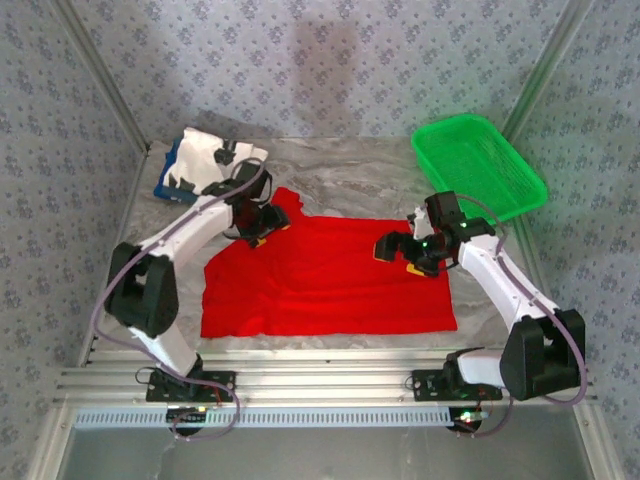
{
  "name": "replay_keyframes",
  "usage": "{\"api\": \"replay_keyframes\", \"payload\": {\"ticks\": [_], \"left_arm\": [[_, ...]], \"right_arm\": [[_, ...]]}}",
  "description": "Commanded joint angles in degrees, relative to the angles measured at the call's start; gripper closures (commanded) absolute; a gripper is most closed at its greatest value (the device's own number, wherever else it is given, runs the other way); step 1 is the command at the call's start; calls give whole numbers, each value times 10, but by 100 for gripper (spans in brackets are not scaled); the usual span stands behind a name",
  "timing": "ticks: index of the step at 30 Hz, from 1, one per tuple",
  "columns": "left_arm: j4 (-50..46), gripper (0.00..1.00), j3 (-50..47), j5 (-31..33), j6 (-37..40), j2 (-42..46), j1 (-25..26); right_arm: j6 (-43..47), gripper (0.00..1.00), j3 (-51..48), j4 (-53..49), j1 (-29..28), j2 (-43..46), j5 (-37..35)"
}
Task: Fold and stack the t-shirts
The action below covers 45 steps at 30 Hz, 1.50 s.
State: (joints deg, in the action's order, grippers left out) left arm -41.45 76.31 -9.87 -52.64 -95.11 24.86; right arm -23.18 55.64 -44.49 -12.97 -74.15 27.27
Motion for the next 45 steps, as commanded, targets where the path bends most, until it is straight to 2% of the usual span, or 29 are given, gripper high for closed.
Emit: {"api": "replay_keyframes", "payload": {"ticks": [1, 5, 8, 12, 20, 25, 28, 32, 37, 41, 45], "left_arm": [[-29, 38, -36, -4, -17, 36, 0], [-22, 67, -117, 2, -32, 61, -4], [-3, 77, -170, 4, -49, 69, -11], [20, 80, -223, 22, -60, 76, -29], [42, 80, -305, 46, -71, 69, -46], [36, 81, -363, 45, -93, 109, -48], [30, 83, -388, 48, -103, 140, -50], [-8, 78, -371, 56, -102, 178, -50], [-21, 55, -259, 61, -68, 175, -53], [-23, 34, -106, 51, 1, 102, -69], [-23, 33, 63, -8, 92, -36, -95]], "right_arm": [[-12, 0, 5, 4, -8, -7, 1], [-17, 0, 7, 8, -15, -12, 0], [-18, 0, 7, 13, -17, -10, -8], [-47, 0, -4, 19, -15, -28, -26], [-96, 1, -35, 48, 9, -148, -106], [-124, 4, -53, 39, 20, -183, -169], [-142, 5, -61, 36, 17, -186, -180], [-148, 4, -62, 28, 13, -169, -190], [-137, 4, -23, 16, 14, -151, -192], [-103, 3, 24, 14, 11, -121, -182], [-47, 1, 76, 12, 14, -112, -122]]}}
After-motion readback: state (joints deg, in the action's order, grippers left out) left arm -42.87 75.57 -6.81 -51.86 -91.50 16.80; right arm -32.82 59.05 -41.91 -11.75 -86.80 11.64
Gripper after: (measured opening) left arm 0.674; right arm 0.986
